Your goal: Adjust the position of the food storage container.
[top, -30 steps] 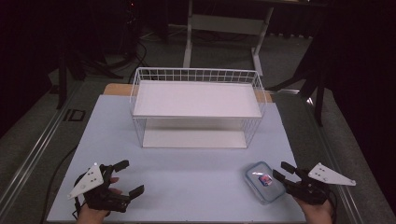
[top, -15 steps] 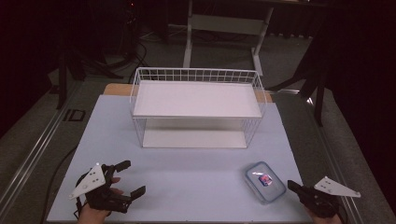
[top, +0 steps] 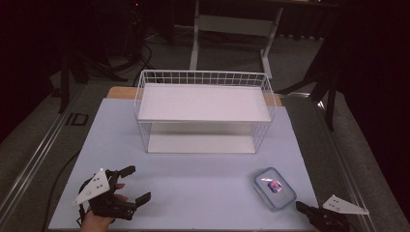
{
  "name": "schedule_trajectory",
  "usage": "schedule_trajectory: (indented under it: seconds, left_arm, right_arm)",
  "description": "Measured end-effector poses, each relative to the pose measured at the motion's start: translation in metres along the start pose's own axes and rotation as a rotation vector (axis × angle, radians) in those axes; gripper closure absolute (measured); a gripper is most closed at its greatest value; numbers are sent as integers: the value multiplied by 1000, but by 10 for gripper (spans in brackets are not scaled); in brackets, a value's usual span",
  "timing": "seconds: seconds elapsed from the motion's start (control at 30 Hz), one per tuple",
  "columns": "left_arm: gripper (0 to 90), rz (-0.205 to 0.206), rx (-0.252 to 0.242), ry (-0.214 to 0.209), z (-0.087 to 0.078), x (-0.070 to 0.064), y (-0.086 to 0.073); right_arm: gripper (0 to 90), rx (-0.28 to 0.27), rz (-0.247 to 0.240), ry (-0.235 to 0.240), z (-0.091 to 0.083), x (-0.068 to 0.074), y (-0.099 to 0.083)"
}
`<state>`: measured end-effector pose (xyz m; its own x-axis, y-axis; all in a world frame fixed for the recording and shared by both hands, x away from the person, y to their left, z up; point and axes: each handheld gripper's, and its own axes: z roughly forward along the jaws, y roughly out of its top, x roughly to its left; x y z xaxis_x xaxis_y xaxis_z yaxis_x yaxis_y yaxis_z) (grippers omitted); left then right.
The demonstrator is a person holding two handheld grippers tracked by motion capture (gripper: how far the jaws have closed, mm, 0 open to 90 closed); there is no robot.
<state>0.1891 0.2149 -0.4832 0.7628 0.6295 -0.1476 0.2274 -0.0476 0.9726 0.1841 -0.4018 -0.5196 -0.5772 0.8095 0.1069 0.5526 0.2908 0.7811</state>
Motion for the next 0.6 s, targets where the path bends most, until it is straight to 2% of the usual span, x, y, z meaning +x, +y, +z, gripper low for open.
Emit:
schedule_trajectory:
  seconds: [0.23,0.33,0.6]
  left_arm:
    - [11,-2,1,0,0,1,0]
    - [11,-1,2,-1,0,0,0]
    - [11,-2,4,0,0,1,0]
  right_arm:
    - [900,8,-14,-19,15,-8,14]
    - [900,8,-10,-14,20,-11,18]
    - [900,8,-58,-13,47,-15,42]
